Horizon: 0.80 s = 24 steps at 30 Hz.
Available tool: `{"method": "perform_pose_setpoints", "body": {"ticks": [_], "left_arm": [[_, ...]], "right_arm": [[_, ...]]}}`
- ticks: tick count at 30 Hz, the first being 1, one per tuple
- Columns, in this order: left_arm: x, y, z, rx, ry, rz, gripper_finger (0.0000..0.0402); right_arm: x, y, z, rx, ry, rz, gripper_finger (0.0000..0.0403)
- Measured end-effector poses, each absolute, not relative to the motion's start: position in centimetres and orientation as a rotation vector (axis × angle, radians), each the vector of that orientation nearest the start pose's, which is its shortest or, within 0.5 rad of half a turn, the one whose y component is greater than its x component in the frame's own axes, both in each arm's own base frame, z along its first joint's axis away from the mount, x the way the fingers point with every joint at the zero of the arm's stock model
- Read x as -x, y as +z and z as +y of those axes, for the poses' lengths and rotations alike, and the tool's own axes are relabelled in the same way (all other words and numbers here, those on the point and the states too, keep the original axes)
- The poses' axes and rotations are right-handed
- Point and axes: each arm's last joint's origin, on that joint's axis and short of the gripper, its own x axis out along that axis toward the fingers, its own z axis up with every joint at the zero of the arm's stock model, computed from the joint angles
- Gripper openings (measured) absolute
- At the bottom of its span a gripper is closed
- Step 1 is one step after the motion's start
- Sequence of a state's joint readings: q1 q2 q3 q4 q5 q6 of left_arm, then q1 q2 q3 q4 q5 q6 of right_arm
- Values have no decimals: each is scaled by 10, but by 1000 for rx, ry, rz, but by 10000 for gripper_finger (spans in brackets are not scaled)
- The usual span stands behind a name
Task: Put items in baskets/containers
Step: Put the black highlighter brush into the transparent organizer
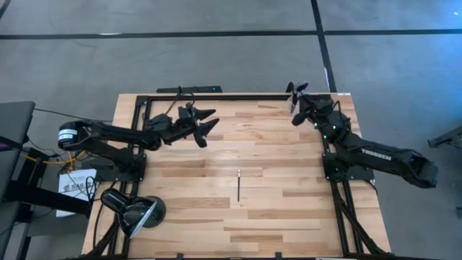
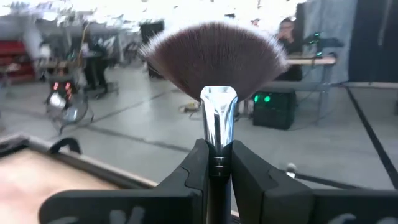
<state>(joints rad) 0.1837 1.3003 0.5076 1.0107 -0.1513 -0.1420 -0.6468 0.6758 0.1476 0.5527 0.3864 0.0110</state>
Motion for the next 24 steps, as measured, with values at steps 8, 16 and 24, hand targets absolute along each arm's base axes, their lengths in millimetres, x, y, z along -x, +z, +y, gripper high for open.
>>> {"method": "perform_pose_setpoints", "body": {"ticks": [8,16,24], "left_arm": [[-245,259,47,93,240,-281,209],[-248,253,53,56,270,-245,209],[-248,253,56,54,281,-245,209]], "right_arm": [[-102,189,-103,12,-1132,-72,35],[-93,178,-118,2,-1309,33,35],[-89,168,-131,-31,-1389,73,37]]}}
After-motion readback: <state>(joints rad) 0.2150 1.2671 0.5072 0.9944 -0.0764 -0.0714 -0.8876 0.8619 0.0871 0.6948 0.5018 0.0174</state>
